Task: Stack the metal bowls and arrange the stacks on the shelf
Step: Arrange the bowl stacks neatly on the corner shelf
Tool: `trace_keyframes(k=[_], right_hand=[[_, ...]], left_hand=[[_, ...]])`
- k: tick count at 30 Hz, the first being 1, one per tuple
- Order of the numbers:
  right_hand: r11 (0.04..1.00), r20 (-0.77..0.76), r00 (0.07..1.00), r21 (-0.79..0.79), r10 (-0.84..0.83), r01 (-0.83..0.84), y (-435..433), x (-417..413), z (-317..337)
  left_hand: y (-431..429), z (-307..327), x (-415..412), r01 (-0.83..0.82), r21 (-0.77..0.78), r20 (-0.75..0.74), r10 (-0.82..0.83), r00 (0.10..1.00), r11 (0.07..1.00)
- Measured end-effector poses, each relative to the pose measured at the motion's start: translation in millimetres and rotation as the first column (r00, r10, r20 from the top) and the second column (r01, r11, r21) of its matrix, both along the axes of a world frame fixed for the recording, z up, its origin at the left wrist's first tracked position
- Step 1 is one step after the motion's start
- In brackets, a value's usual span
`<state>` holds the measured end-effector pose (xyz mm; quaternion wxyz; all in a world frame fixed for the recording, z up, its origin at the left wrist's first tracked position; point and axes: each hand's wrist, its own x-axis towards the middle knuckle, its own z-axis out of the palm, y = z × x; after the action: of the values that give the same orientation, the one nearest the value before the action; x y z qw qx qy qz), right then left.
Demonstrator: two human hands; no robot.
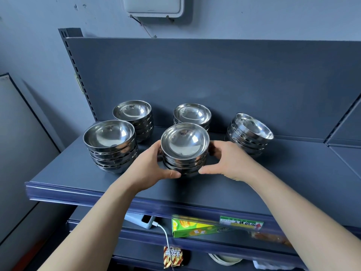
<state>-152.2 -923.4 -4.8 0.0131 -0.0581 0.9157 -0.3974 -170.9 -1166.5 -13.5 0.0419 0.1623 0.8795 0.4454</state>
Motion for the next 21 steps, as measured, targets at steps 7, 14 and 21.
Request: trace_keyframes(k=[7,14,21], right_hand=[[0.999,-0.013,1.000,-0.047,0.027,-0.027,-4,7,0],[0.995,-0.081,0.996,-0.084,0.042,-0.049,0,16,6],[0.999,-0.079,0.996,0.009,0.038,-0.038,-4,18,17]], left_hand=[[5,1,5,-0.005,0.057,0.033,0.003,0.999,0.998],[2,11,11,0.040,0.134,0.062,-0.048,0.997,0.990],[1,20,10,0.072,0.095,0.021,-0.074,0.997,0.993]])
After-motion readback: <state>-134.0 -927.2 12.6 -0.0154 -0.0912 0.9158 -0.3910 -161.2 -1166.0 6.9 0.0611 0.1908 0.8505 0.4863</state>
